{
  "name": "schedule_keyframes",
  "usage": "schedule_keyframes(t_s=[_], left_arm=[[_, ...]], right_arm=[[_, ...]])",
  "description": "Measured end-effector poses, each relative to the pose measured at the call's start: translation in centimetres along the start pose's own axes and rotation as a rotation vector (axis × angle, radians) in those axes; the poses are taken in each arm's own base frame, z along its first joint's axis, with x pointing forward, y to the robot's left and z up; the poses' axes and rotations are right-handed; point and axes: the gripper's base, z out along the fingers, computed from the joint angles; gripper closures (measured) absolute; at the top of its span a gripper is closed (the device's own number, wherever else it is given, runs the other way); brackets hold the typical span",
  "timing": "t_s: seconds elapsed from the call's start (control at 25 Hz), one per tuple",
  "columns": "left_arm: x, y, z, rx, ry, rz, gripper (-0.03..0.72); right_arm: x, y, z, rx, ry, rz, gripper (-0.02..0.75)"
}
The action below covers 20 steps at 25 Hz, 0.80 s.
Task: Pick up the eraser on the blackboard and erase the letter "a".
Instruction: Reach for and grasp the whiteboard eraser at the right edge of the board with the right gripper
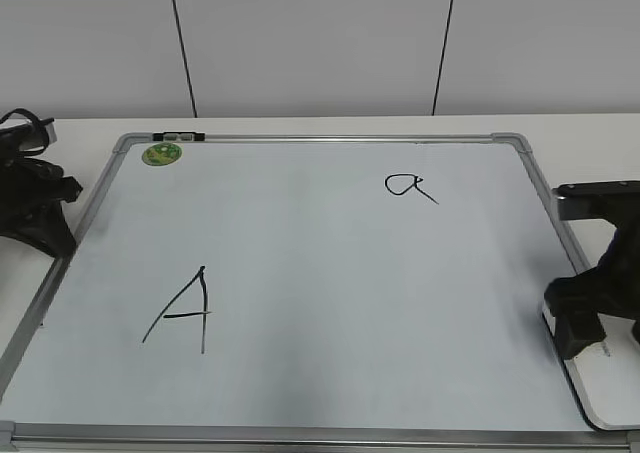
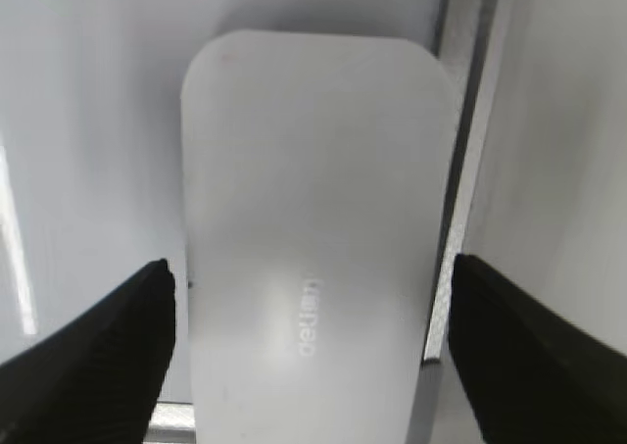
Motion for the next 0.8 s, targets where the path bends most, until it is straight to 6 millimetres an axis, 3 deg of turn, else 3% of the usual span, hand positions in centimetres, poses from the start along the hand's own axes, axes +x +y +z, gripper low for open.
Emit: schedule_keyframes(t_s=[0.56,0.8], left_arm=[[0.0,0.0,0.0,0.000,0.000,0.000,0.655],[0.0,0.0,0.0,0.000,0.000,0.000,0.655]], right_arm=[[-0.4,0.2,1.7,-0.017,0.031,0.024,0.111],[-0.4,0.2,1.7,-0.010,0.034,0.033,0.207]])
